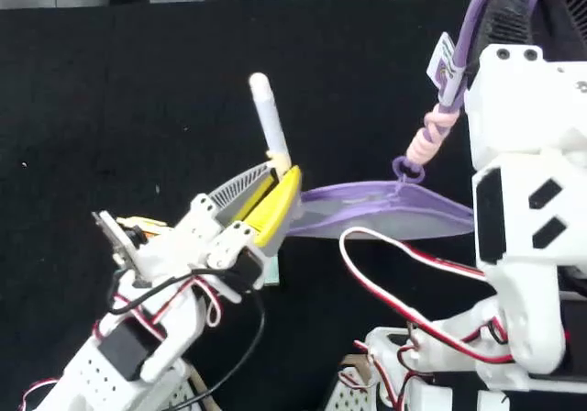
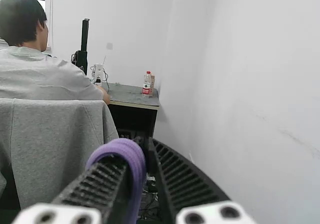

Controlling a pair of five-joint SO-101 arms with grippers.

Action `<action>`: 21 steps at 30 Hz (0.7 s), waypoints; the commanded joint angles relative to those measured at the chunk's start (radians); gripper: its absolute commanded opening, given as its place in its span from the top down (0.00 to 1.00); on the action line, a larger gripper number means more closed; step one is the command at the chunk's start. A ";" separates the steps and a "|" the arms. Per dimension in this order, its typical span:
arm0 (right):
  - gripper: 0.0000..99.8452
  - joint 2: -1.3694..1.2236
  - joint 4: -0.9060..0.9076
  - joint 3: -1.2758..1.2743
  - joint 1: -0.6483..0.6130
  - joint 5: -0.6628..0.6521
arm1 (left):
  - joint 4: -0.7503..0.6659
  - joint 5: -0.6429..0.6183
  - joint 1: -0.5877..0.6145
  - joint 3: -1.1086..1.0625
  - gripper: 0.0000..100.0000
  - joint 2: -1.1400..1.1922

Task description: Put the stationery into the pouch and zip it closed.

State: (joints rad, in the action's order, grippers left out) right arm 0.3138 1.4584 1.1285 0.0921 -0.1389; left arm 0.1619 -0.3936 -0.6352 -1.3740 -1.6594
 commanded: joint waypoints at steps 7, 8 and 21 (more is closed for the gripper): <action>0.99 -0.002 -0.034 0.007 0.009 0.002 | -0.126 0.011 -0.005 -0.091 0.95 0.057; 0.99 -0.004 -0.034 0.007 0.009 0.002 | -0.124 0.011 -0.005 -0.091 0.92 0.066; 0.99 -0.004 -0.048 0.001 0.009 0.002 | 0.181 0.006 -0.013 0.114 0.86 0.097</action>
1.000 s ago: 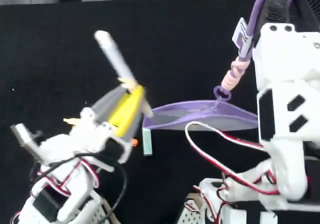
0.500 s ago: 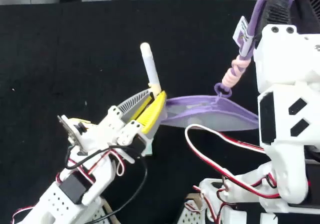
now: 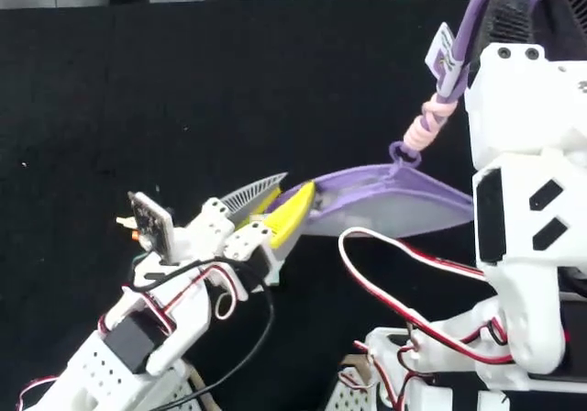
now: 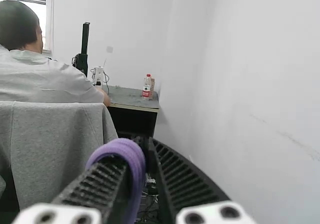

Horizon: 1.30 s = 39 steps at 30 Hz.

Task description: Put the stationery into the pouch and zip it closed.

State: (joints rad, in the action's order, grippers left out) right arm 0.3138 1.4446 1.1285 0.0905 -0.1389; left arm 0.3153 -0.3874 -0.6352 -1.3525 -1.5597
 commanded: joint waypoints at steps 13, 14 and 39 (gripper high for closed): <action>0.99 -0.005 -0.032 -0.001 0.011 0.002 | 0.021 -0.002 0.116 0.222 0.86 -0.003; 0.99 -0.005 -0.032 -0.001 0.011 0.002 | 0.038 -0.003 0.180 0.260 0.86 -0.003; 0.99 -0.004 -0.025 -0.001 0.011 -0.002 | 0.875 -0.160 0.828 0.754 0.84 0.839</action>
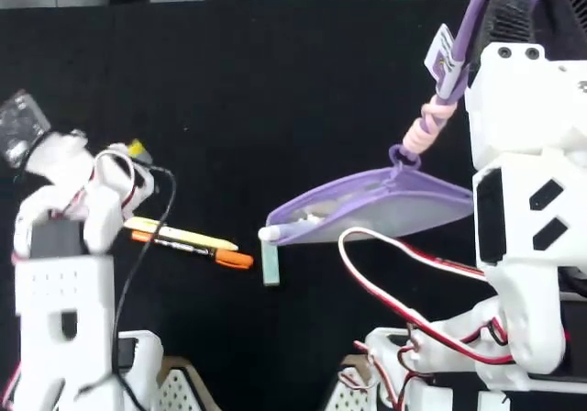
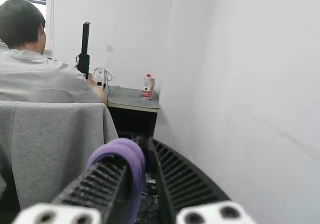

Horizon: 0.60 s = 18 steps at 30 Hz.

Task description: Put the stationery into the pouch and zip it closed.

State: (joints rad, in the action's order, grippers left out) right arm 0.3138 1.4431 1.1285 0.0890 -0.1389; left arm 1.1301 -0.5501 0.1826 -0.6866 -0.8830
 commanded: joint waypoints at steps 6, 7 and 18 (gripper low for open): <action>0.99 -0.004 -0.006 -0.001 0.012 -0.003 | 0.066 -0.061 0.010 0.070 0.82 0.480; 0.99 -0.004 0.000 -0.001 0.012 -0.003 | 0.066 -0.109 0.010 0.071 0.81 0.540; 0.99 -0.004 -0.002 -0.001 0.011 -0.006 | -0.015 -0.224 0.002 0.208 0.80 1.013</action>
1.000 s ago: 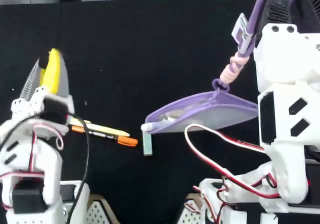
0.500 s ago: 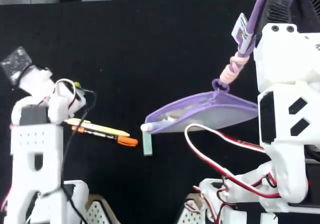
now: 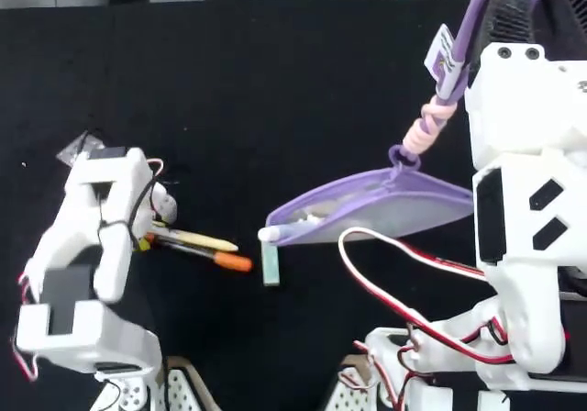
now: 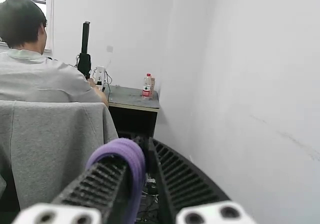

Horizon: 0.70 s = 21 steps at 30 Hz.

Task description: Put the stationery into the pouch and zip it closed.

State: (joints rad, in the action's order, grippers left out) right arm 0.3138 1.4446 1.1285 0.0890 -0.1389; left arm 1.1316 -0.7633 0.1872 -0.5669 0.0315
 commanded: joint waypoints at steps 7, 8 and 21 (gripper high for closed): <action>0.99 -0.004 -0.003 -0.001 0.014 -0.006 | -0.018 -0.011 -0.002 0.249 0.80 0.259; 0.99 -0.004 -0.003 -0.001 0.014 -0.006 | -0.018 -0.011 -0.002 0.263 0.80 0.276; 0.99 0.004 -0.002 -0.001 0.017 -0.006 | 0.227 0.120 0.001 0.389 0.96 0.321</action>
State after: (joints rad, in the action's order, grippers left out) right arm 0.3138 1.4461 1.1285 0.0890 -0.1389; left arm 1.2052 -0.7342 0.1811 -0.2248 0.3291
